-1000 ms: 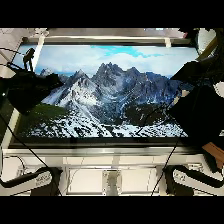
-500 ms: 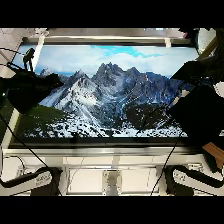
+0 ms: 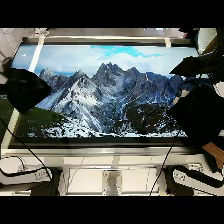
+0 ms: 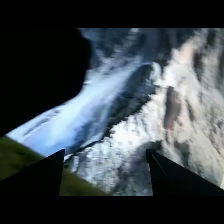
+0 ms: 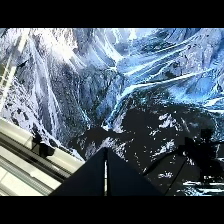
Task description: Fold the clothes and pants, and hang the long-sleeved shirts on hangers.
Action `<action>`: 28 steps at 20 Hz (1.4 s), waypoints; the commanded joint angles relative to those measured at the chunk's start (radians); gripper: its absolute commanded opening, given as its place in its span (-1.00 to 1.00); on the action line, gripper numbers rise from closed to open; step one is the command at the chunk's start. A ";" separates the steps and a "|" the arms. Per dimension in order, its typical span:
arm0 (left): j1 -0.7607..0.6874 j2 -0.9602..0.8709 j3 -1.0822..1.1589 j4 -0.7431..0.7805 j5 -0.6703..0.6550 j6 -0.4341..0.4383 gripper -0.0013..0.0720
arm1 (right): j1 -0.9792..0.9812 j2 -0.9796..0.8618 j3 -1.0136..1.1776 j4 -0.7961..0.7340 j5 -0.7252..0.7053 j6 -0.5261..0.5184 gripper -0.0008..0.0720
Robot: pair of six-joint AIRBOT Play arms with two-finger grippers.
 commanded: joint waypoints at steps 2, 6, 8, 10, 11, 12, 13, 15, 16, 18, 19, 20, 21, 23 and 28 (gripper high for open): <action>0.293 -0.067 -0.005 0.061 -0.065 -0.103 0.65 | 0.001 -0.002 -0.008 -0.003 -0.018 0.000 -0.95; 0.492 -0.154 -0.024 -0.129 -0.129 -0.049 0.65 | 0.001 -0.002 -0.008 -0.003 -0.017 0.003 -0.95; 0.545 -0.216 -0.024 -0.254 -0.144 0.004 0.65 | 0.001 -0.002 -0.008 -0.003 -0.017 0.031 -0.95; 0.555 -0.272 -0.024 -0.357 -0.148 0.088 0.65 | 0.001 -0.002 -0.008 -0.003 -0.017 0.035 -0.95; 0.553 -0.298 -0.024 -0.404 -0.141 0.122 0.65 | 0.001 -0.002 -0.008 -0.003 -0.018 0.035 -0.95; 0.546 -0.320 -0.024 -0.460 -0.134 0.167 0.65 | 0.001 -0.002 -0.008 -0.003 -0.018 0.035 -0.95; 0.542 -0.337 -0.024 -0.518 -0.130 0.219 0.65 | 0.001 -0.002 -0.008 -0.003 -0.018 0.041 -0.95; 0.534 -0.360 -0.024 -0.633 -0.122 0.308 0.65 | 0.001 -0.002 -0.008 -0.003 -0.017 0.053 -0.95; 0.532 -0.367 -0.024 -0.658 -0.113 0.317 0.64 | 0.001 -0.002 -0.008 -0.003 -0.017 0.053 -0.95; 0.521 -0.378 -0.024 -0.662 -0.095 0.317 0.64 | 0.001 -0.002 -0.008 -0.003 -0.020 0.053 -0.95; 0.519 -0.384 -0.024 -0.660 -0.093 0.317 0.62 | 0.001 -0.002 -0.008 -0.003 -0.024 0.053 -0.95; 0.513 -0.387 -0.024 -0.661 -0.092 0.317 0.20 | 0.001 -0.002 -0.008 -0.003 -0.030 0.053 -0.95; 0.510 -0.387 -0.024 -0.665 -0.085 0.317 -0.41 | 0.001 -0.002 -0.008 -0.003 -0.042 0.053 -0.95; 0.508 -0.386 -0.024 -0.696 -0.091 0.320 -0.84 | 0.001 -0.002 -0.008 -0.004 -0.061 0.053 -0.95; 0.487 -0.278 -0.024 -0.920 -0.332 0.504 -0.85 | 0.000 -0.002 -0.008 -0.122 -0.041 0.050 -0.95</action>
